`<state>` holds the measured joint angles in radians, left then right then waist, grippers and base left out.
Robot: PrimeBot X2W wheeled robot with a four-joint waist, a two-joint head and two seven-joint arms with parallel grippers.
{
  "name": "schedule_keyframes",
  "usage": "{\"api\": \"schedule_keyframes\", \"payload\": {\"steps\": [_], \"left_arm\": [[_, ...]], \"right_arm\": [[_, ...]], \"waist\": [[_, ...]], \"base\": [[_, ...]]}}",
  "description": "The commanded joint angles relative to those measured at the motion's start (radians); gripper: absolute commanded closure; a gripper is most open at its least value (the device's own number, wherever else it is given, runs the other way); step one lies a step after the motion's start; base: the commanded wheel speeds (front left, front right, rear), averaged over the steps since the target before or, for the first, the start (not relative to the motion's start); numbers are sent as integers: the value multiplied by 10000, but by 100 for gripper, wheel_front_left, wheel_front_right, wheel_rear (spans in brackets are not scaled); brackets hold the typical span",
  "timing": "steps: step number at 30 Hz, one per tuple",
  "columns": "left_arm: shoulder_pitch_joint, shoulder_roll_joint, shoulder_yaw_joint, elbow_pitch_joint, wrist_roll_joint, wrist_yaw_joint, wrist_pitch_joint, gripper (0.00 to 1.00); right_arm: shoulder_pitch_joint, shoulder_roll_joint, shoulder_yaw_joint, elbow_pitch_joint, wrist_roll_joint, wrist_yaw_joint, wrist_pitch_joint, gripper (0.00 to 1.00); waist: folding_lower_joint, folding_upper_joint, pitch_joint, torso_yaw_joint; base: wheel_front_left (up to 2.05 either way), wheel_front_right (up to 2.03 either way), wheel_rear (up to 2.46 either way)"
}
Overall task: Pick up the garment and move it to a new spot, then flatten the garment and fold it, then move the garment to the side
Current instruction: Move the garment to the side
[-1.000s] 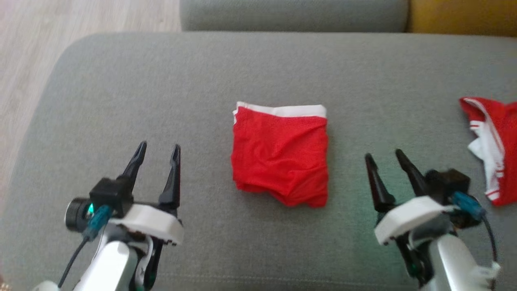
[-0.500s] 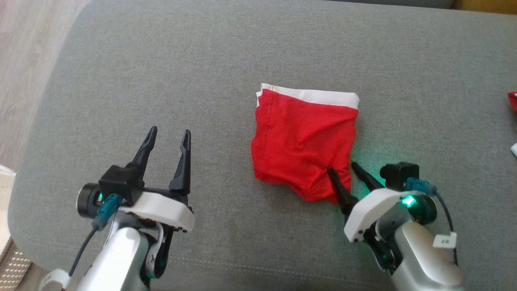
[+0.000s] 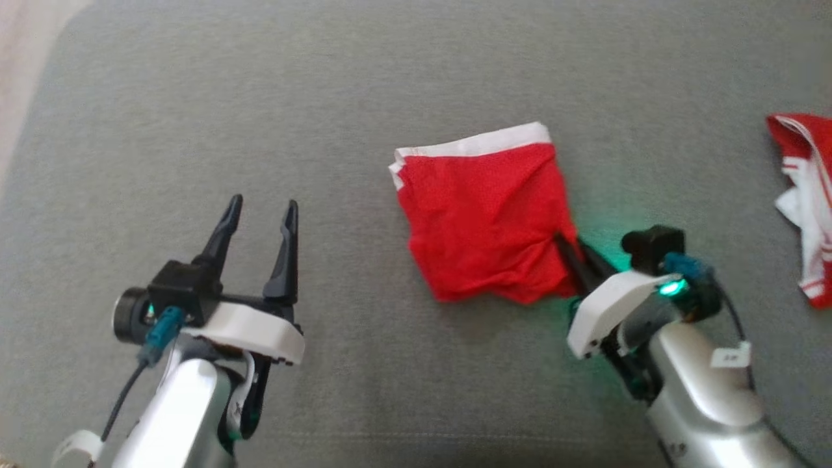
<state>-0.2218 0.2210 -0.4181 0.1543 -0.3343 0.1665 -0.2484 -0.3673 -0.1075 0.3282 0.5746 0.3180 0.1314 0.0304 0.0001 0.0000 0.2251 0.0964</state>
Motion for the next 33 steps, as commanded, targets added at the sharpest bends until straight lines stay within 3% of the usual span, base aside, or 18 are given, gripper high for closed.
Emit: {"api": "schedule_keyframes", "payload": {"steps": [1, 9, 16, 24, 33], "left_arm": [[-579, 257, 406, -390, 96, -20, -111, 0], [-827, 358, 435, -598, 160, -10, -115, 0], [-1212, 501, 346, -749, 297, -55, -15, 0], [-1613, 578, 282, -937, 413, -64, 31, 0], [-1832, 612, 221, -969, 449, -78, 10, 0]], "right_arm": [[-315, -177, 170, -420, -102, -7, 36, 100], [-573, -1586, -518, -1467, -406, -7, 717, 100], [-1252, -2838, -1184, -1855, -502, -7, 1355, 100], [-1940, -4140, -2037, -2271, -418, -7, 2088, 100], [-2131, -4897, -3323, -2411, -226, -7, 2815, 100]], "waist": [[-1, 0, 145, -420], [-1, 0, 491, -1711], [-1, 0, 992, -2438], [-1, 0, 1641, -2698], [-1, 0, 2047, -2791]], "base": [[0, 0, 0], [0, 0, 0], [0, 0, 0], [0, 0, 0], [0, 0, 0]]}}
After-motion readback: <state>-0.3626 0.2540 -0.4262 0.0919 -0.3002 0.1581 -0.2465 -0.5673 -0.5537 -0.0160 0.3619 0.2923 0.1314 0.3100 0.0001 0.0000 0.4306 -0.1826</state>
